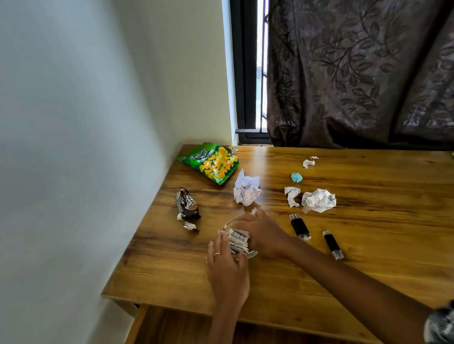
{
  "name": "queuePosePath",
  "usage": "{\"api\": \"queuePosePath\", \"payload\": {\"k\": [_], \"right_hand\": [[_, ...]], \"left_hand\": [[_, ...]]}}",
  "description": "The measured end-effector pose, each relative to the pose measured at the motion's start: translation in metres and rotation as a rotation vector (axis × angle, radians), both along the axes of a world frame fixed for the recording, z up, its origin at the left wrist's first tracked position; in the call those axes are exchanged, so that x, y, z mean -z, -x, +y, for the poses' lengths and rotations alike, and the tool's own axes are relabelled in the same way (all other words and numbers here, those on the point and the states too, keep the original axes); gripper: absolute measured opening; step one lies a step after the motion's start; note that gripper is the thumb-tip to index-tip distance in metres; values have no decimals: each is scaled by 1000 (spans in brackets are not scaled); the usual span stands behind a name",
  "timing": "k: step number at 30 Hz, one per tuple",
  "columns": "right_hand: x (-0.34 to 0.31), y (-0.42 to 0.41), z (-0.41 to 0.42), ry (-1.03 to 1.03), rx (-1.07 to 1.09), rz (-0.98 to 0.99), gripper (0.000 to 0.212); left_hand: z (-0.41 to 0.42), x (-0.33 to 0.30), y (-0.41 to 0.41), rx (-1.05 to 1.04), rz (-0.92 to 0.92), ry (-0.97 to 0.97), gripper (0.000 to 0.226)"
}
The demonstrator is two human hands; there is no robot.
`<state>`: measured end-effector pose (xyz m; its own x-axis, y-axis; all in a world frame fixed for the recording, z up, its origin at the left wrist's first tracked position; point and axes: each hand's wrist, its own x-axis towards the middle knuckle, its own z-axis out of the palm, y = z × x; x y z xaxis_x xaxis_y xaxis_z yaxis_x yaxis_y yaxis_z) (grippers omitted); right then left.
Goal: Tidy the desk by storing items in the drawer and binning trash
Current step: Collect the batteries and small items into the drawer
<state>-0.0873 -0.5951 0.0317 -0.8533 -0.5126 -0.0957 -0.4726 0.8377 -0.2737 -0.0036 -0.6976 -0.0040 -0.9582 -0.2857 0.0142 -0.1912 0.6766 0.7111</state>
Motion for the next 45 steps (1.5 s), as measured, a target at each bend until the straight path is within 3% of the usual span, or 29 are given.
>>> {"api": "queuePosePath", "payload": {"k": [5,11,18,24,32,39,45], "right_hand": [[-2,0,1,-93,-47,89,50],[-5,-3,5,-127,-52,164,39],[-1,6,20,229,156,163,35],[4,-16,17,-30,39,212,39],[6,-11,-1,-49,117,291,22],[-28,1,16,309,231,70,22],[-32,-2,24,92,90,-113,20]], "left_hand": [[-6,12,4,48,19,133,76],[-6,31,1,50,144,309,49],[-6,32,3,52,132,351,50],[-6,35,2,56,143,384,53],[-5,33,-1,35,192,394,55],[-3,33,-1,10,186,313,71],[-3,32,0,-10,175,341,68]]}}
